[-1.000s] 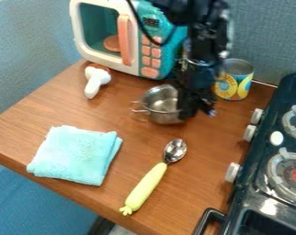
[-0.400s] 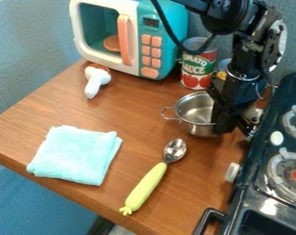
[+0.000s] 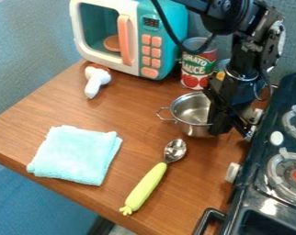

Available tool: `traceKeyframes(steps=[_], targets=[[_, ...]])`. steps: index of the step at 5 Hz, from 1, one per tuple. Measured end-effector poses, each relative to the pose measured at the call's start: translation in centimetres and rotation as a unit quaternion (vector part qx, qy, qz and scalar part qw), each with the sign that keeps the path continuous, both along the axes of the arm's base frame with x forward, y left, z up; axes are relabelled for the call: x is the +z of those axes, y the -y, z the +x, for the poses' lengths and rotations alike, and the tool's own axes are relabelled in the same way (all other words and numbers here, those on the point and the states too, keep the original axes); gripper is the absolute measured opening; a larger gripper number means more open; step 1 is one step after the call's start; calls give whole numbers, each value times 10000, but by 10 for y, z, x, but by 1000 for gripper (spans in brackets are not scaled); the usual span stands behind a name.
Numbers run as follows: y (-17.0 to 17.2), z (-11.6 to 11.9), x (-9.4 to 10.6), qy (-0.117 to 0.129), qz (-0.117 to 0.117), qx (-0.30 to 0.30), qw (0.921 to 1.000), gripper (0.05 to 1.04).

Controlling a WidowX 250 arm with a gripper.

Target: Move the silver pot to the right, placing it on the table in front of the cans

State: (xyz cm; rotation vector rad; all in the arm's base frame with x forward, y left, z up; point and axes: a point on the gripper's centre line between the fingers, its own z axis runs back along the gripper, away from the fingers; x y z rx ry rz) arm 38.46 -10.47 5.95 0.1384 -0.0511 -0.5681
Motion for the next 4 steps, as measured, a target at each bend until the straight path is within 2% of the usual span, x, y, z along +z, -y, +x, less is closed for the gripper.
traceKeyframes(steps=[1,2,3,4], targets=[[2,12,7,156,-47,-26,9999,93],[1,18,1,141,-193,1,9997,93],[-9,26,-14,-18,-414,274,9988,93],[-15,30,-17,-64,-434,491,9978,93]])
